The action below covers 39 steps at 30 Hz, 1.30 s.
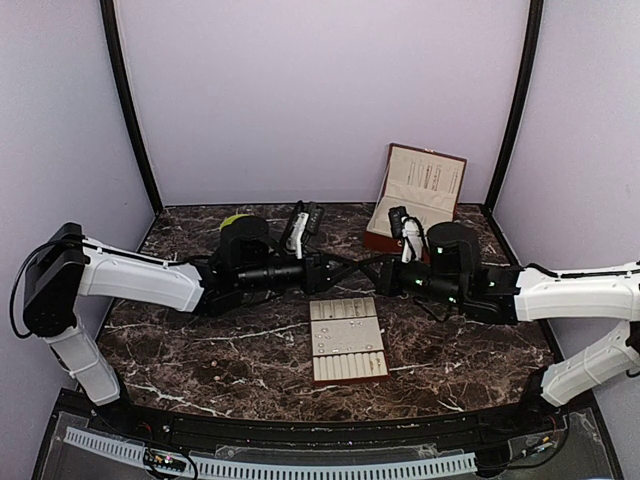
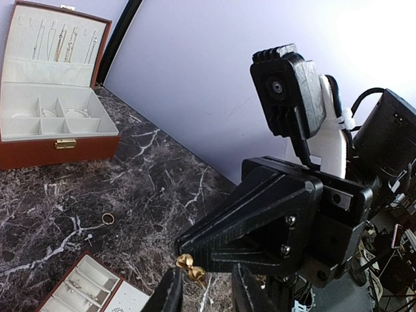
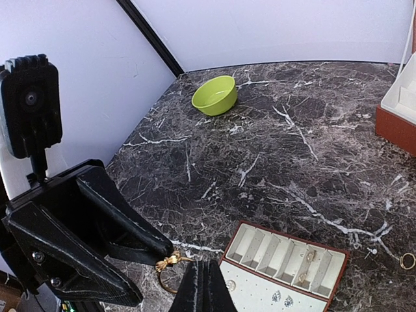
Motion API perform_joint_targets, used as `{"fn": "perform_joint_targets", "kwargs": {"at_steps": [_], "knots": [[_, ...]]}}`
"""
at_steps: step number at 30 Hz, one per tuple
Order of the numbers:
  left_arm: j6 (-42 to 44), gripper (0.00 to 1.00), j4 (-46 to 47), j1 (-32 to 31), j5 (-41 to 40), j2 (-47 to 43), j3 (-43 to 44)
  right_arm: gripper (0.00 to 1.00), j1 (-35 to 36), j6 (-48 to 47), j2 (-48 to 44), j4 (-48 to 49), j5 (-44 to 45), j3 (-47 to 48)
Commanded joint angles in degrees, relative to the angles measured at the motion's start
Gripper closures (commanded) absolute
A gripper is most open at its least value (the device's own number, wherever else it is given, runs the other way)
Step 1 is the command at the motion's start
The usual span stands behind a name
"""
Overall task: Organize the mixed jewelry
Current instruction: Pass from the right arm to the left
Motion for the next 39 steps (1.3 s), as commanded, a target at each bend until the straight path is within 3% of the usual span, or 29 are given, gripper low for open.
{"fn": "perform_joint_targets", "kwargs": {"at_steps": [1, 13, 27, 33, 36, 39], "knots": [[-0.5, 0.74, 0.5, -0.1, 0.7, 0.6, 1.8, 1.00, 0.6, -0.7, 0.9, 1.6, -0.2, 2.0], [-1.2, 0.80, -1.6, -0.1, -0.6, 1.1, 2.3, 1.00, 0.6, -0.7, 0.6, 1.8, -0.1, 1.8], [-1.4, 1.00, -2.2, -0.1, -1.9, 1.0, 2.1, 1.00, 0.6, -0.9, -0.4, 1.3, 0.1, 1.1], [0.5, 1.00, -3.2, -0.1, -3.0, -1.3, 0.2, 1.00, 0.5, -3.3, -3.9, -1.7, 2.6, 0.7], [4.1, 1.00, -5.0, 0.2, -2.2, -3.4, -0.4, 0.93, 0.0, -5.2, -6.8, -3.3, 2.4, 0.2], [6.7, 1.00, -5.8, 1.3, 4.2, -5.1, -1.5, 0.85, -2.4, -7.5, -9.5, -4.5, -3.2, -0.9]]}}
